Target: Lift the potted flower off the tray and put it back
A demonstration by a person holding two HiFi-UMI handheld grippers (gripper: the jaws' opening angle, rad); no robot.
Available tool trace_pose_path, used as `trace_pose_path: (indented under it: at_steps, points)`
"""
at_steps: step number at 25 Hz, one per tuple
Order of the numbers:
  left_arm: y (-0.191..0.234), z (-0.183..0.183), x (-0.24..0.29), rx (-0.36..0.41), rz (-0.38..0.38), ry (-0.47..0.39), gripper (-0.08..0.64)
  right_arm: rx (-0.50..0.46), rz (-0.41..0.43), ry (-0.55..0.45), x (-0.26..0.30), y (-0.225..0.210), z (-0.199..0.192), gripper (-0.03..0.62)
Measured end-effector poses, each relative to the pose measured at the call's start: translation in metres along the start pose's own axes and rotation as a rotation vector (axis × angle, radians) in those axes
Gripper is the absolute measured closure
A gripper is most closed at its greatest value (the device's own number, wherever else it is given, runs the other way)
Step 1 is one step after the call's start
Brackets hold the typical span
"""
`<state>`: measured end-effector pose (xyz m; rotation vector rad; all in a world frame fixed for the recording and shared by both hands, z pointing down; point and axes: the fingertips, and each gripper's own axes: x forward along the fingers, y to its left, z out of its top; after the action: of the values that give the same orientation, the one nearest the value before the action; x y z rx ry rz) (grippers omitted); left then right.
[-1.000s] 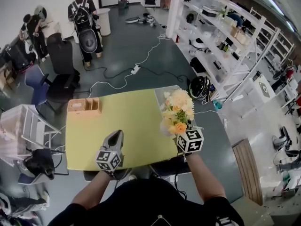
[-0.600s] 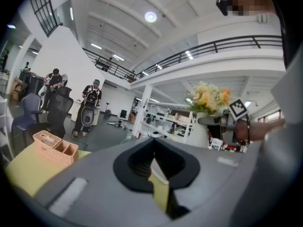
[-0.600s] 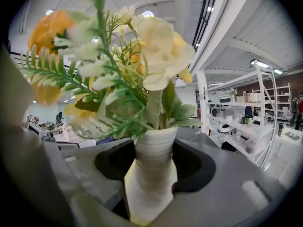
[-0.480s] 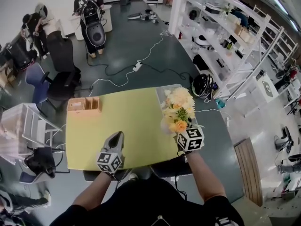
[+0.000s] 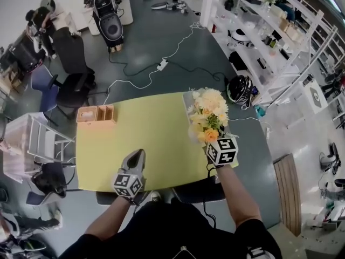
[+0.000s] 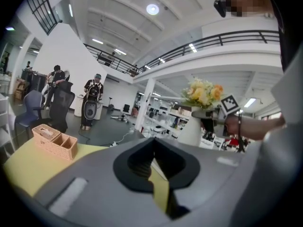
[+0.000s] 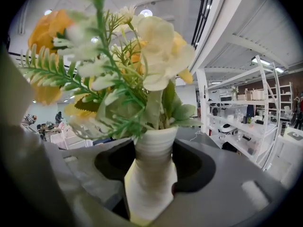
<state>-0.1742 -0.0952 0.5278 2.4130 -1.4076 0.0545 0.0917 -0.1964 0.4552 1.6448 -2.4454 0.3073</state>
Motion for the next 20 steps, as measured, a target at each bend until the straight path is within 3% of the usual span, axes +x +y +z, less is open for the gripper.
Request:
trace_pose_path:
  at_steps: [11,20]
  points:
    - [0.004,-0.021,0.037,-0.007,0.040,0.073,0.552,0.008,-0.022,0.015,0.053,-0.065,-0.012,0.350]
    - [0.006,-0.055,0.053,-0.028,0.082,0.153,0.552,0.026,-0.057,0.035,0.103,-0.123,-0.045,0.350]
